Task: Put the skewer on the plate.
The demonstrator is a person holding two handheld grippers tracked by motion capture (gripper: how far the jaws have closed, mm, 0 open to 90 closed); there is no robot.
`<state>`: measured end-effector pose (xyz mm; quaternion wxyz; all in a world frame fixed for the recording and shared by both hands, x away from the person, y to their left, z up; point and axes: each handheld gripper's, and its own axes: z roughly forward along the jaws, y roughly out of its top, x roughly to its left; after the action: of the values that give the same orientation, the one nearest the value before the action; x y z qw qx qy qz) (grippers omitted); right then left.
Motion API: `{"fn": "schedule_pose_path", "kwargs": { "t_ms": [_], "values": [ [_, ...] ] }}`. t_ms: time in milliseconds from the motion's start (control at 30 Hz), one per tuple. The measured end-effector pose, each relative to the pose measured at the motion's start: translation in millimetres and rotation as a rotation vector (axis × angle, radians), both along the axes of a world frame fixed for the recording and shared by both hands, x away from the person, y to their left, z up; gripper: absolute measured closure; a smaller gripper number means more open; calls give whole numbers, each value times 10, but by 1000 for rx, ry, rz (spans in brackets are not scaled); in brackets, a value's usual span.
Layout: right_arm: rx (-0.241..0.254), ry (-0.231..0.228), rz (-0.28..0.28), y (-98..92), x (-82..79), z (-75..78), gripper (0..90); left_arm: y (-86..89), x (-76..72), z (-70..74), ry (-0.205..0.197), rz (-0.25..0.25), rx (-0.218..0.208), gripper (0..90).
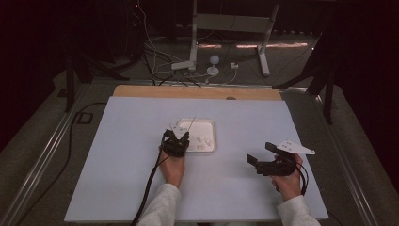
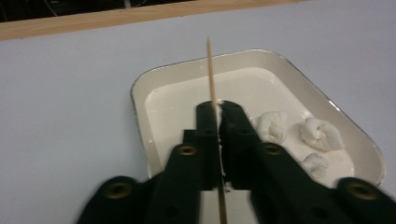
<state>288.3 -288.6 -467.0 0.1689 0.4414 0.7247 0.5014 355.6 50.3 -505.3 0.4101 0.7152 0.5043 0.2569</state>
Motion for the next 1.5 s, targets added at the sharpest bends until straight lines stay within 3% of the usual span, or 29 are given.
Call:
{"fn": "schedule_pose_path", "kwargs": {
  "t_ms": [133,333,500,633,833,1067,1267,1500],
  "values": [
    [-2,1,2,2,-1,-2,1,-23,-5,15,-12,-10,-33,550],
    [0,0,4,7,-7,4,1,35,-10,67,-40,-33,-101,385],
    [3,-1,5,6,-14,6,0,131,-26,155,-40,-64,-155,284],
    [2,-6,7,9,-29,12,0,193,-58,213,-20,-133,-140,197],
    [3,-11,10,12,-61,20,0,327,-169,339,-35,-188,-140,116],
    [3,-15,17,26,-107,18,0,562,-299,438,-65,-190,-133,27],
    [7,-17,18,19,-136,10,1,781,-459,473,-109,-224,-135,15],
    [2,-26,15,10,-174,2,0,1088,-612,464,-131,-188,-135,10]
  ]
}}
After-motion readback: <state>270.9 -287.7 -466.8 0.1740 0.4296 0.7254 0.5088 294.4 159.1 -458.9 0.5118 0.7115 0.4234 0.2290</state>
